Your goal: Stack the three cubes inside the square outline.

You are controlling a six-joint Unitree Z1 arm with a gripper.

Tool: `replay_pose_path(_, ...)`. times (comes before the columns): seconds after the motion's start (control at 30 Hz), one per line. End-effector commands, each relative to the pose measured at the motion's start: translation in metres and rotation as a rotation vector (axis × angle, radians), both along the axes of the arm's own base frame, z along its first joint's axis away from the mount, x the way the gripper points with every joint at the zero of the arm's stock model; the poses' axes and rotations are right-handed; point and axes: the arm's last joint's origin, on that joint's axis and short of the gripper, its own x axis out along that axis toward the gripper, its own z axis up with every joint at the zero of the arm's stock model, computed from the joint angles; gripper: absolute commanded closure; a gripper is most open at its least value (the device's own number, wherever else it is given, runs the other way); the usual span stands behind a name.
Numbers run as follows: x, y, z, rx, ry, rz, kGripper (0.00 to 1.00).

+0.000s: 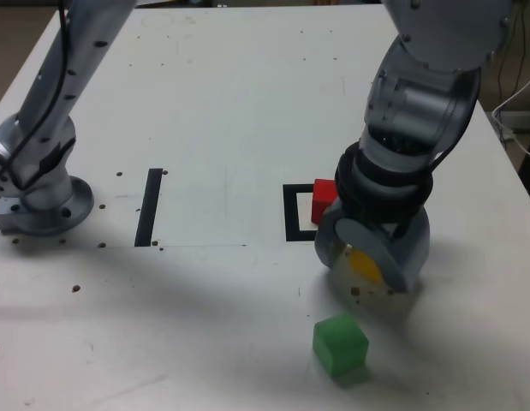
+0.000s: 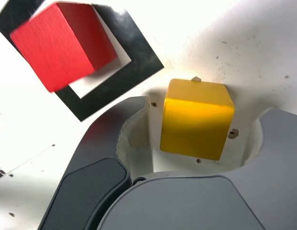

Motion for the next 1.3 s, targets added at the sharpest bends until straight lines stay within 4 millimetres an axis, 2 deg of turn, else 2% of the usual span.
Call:
replay_pose_path(0.0,0.001,0.001,0.001,-0.007,0.005,-0.005,0.35)
replay_pose_path(0.1,0.001,0.001,0.003,-0.024,0.005,-0.011,0.44)
replay_pose_path(0.3,0.001,0.001,0.006,-0.037,-0.005,-0.011,0.66)
replay_pose_path(0.63,0.003,0.001,0.008,-0.046,-0.038,-0.011,0.81)
replay_pose_path(0.93,-0.009,0.006,0.037,-0.069,-0.085,-0.007,0.88)
replay_pose_path(1.07,-0.025,0.014,0.062,-0.068,-0.09,0.03,0.89)
replay_pose_path(1.27,-0.053,0.031,0.087,-0.041,-0.083,0.225,0.89)
